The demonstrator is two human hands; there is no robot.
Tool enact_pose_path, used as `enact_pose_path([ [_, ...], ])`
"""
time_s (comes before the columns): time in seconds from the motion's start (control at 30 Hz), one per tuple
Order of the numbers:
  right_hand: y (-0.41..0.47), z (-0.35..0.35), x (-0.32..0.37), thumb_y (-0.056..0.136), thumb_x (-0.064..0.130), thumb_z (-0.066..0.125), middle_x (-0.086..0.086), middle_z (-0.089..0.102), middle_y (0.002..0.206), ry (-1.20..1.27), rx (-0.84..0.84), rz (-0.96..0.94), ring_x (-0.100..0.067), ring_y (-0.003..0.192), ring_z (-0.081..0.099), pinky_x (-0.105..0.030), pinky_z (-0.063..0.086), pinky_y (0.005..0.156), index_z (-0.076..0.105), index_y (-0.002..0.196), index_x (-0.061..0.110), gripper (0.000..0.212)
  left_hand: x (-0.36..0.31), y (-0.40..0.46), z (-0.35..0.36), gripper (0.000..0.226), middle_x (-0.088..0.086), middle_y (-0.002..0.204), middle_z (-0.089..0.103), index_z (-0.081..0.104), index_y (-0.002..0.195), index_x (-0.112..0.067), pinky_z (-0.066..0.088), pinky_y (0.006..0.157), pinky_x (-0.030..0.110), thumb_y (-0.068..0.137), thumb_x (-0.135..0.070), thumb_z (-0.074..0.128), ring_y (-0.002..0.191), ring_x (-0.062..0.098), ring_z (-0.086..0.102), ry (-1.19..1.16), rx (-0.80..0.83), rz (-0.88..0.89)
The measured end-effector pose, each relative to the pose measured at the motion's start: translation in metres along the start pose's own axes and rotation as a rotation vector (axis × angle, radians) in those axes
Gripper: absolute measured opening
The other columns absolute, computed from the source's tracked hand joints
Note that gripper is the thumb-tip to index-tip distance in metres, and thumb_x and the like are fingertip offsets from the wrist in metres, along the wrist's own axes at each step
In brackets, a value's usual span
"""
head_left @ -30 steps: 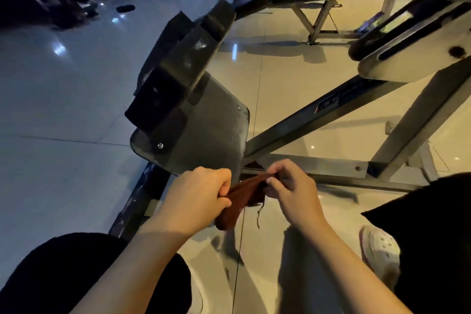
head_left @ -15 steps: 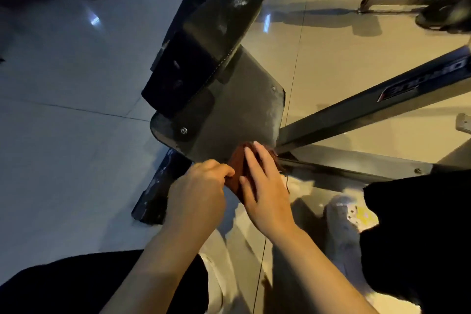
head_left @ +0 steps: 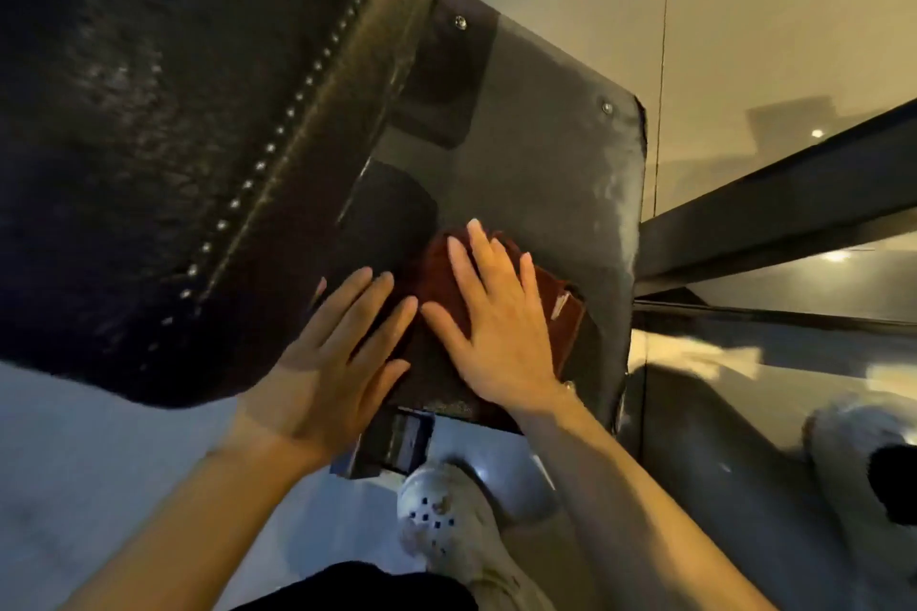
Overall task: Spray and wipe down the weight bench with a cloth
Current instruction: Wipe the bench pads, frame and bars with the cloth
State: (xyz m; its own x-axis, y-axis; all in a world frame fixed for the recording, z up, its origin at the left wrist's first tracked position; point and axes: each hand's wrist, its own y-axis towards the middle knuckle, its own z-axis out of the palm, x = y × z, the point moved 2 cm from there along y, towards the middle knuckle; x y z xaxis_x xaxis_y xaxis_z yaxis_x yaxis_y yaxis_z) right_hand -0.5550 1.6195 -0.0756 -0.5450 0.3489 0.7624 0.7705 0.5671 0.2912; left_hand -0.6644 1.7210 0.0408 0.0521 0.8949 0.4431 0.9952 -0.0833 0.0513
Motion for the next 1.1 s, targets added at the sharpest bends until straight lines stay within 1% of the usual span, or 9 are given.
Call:
enact_pose_path([
  [0.07, 0.029, -0.008, -0.037, 0.092, 0.065, 0.021, -0.005, 0.013, 0.163, -0.051, -0.026, 0.188, -0.024, 0.148, 0.015, -0.047, 0.005, 0.119, 0.025, 0.153, 0.019, 0.077, 0.002, 0.008, 0.007, 0.052, 0.019, 0.137, 0.053, 0.049, 0.135, -0.011, 0.017, 0.114, 0.046, 0.102, -0.042, 0.024, 0.133, 0.031, 0.036, 0.051, 0.017, 0.047],
  [0.17, 0.053, -0.019, -0.089, 0.087, 0.071, 0.011, -0.004, 0.008, 0.163, -0.084, -0.033, 0.379, -0.022, 0.149, 0.010, -0.047, 0.004, 0.120, 0.018, 0.155, 0.019, 0.085, 0.002, 0.006, 0.015, 0.047, 0.015, 0.130, 0.060, 0.060, 0.129, -0.012, 0.033, 0.106, 0.049, 0.096, -0.041, 0.042, 0.127, 0.031, 0.046, 0.112, -0.051, 0.056],
  [0.37, 0.051, -0.013, -0.072, 0.092, 0.065, 0.011, -0.008, 0.005, 0.163, -0.114, -0.029, 0.427, -0.030, 0.149, 0.010, -0.050, 0.004, 0.119, 0.013, 0.155, 0.017, 0.079, 0.000, 0.007, 0.017, 0.039, 0.009, 0.120, 0.067, 0.071, 0.115, -0.012, 0.040, 0.099, 0.044, 0.094, -0.035, 0.048, 0.119, 0.027, 0.051, 0.131, -0.146, 0.106],
  [0.57, 0.051, 0.001, 0.021, 0.096, 0.051, 0.016, -0.006, 0.003, 0.164, -0.067, 0.090, 0.037, -0.037, 0.147, 0.010, -0.046, 0.002, 0.119, 0.015, 0.155, 0.021, 0.066, 0.001, 0.005, 0.018, 0.036, 0.008, 0.121, 0.067, 0.071, 0.115, -0.013, 0.044, 0.097, 0.044, 0.094, -0.030, 0.047, 0.118, 0.025, 0.054, 0.134, -0.164, 0.107],
  [0.7, 0.068, -0.002, 0.009, 0.095, 0.058, 0.030, -0.004, 0.013, 0.163, -0.039, 0.087, -0.211, -0.032, 0.147, 0.017, -0.047, 0.008, 0.118, 0.028, 0.152, 0.029, 0.064, 0.002, 0.004, 0.017, 0.039, 0.010, 0.124, 0.065, 0.067, 0.121, -0.013, 0.040, 0.099, 0.044, 0.096, -0.032, 0.044, 0.121, 0.027, 0.052, 0.151, -0.131, 0.127],
  [0.8, 0.072, -0.005, -0.043, 0.089, 0.065, 0.034, -0.005, 0.020, 0.161, -0.066, -0.028, 0.083, -0.032, 0.145, 0.024, -0.054, 0.014, 0.115, 0.035, 0.149, 0.032, 0.068, 0.004, 0.004, 0.018, 0.045, 0.008, 0.134, 0.059, 0.056, 0.133, -0.018, 0.037, 0.102, 0.044, 0.098, -0.042, 0.041, 0.126, 0.027, 0.048, 0.152, -0.069, 0.159],
  [0.93, 0.057, -0.022, -0.118, 0.098, 0.056, 0.028, -0.008, 0.008, 0.163, -0.064, -0.042, 0.532, -0.030, 0.147, 0.014, -0.056, 0.010, 0.117, 0.021, 0.154, 0.024, 0.065, 0.004, 0.004, 0.018, 0.052, 0.004, 0.141, 0.053, 0.054, 0.136, -0.021, 0.035, 0.105, 0.043, 0.095, -0.052, 0.043, 0.131, 0.025, 0.044, 0.148, -0.036, 0.175],
  [1.0, 0.055, -0.025, -0.123, 0.103, 0.044, 0.029, -0.009, 0.005, 0.163, -0.064, -0.054, 0.616, -0.030, 0.148, 0.010, -0.052, 0.007, 0.119, 0.017, 0.155, 0.019, 0.060, 0.004, 0.005, 0.017, 0.050, 0.003, 0.139, 0.055, 0.057, 0.133, -0.022, 0.036, 0.104, 0.043, 0.095, -0.051, 0.043, 0.130, 0.024, 0.045, 0.148, -0.048, 0.163],
  [1.1, 0.069, -0.019, -0.090, 0.104, 0.039, 0.026, -0.011, 0.005, 0.163, -0.073, -0.066, 0.631, -0.032, 0.147, 0.012, -0.050, 0.005, 0.120, 0.016, 0.155, 0.017, 0.056, 0.002, 0.005, 0.018, 0.047, 0.002, 0.138, 0.056, 0.061, 0.131, -0.023, 0.038, 0.103, 0.042, 0.095, -0.049, 0.044, 0.129, 0.023, 0.047, 0.165, -0.063, 0.162],
])
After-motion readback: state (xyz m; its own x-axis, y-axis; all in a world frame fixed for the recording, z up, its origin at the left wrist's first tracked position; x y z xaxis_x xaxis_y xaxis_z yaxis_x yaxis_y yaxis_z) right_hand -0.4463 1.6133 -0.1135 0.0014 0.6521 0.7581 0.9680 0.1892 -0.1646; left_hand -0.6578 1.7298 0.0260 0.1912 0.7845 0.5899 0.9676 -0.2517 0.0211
